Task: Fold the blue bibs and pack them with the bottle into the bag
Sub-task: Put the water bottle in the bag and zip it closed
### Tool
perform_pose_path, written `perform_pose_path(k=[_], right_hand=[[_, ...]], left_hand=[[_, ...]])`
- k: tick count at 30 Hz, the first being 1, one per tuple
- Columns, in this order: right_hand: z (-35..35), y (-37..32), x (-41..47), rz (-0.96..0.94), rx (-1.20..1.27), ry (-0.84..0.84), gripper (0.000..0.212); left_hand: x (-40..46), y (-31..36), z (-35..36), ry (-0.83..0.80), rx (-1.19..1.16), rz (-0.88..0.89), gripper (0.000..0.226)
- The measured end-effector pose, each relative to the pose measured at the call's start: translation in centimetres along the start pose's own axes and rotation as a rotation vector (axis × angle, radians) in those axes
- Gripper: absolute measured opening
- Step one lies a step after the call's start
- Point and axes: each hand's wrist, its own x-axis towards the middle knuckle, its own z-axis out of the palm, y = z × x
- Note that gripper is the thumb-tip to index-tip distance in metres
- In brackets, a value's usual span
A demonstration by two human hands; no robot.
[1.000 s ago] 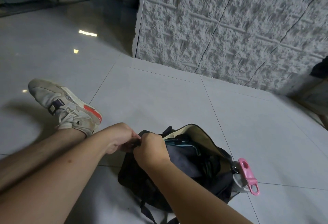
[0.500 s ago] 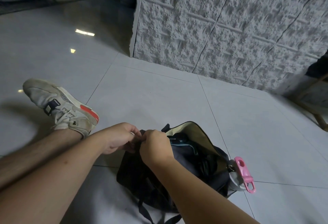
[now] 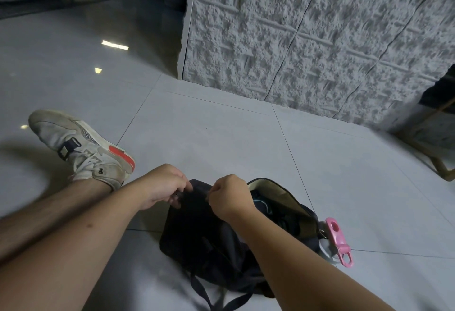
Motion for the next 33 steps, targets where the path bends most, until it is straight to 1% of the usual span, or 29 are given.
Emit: perform_pose_path(k=[3,6,9,12,14,17,21,25,33], right_hand=[[-0.5,1.1,0.0,0.027,0.011,-0.006,0.025],[-1.0,2.2,-0.3,0.061,0.025,-0.010,0.031],[-1.1,3.6,-0.5,0.076,0.069,0.012,0.033],[-1.4,5.3,-0.7,0.099,0.053,0.020,0.029],[-1.7,6.4,-1.0,0.122,0.033,0.023,0.028],[-2.7,8.2,-1.6,0.135,-0.018,0.056,0.028],[-4.9,11.1,-2.3,0.186,-0.087,0.115,0.031],[-7.2,13.6,-2.8,0.251,-0.164,0.154,0.032],[-9.7,17.4,-2.2,0.321,-0.113,0.201,0.026]], left_hand=[[0.4,-0.1,-0.3,0.016,0.022,-0.006,0.034],[0.8,-0.1,-0.2,0.059,0.054,-0.005,0.036],[1.1,0.2,-0.1,0.122,0.107,-0.024,0.025],[1.5,0.3,-0.2,0.188,0.181,-0.029,0.014],[1.6,0.2,-0.2,0.243,0.263,-0.027,0.016],[1.6,-0.5,-0.2,0.323,0.405,-0.012,0.024],[1.9,-1.5,-0.3,0.410,0.551,0.010,0.026],[2.1,-2.1,0.2,0.473,0.577,0.054,0.027],[2.7,-2.8,0.7,0.512,0.571,0.125,0.028]])
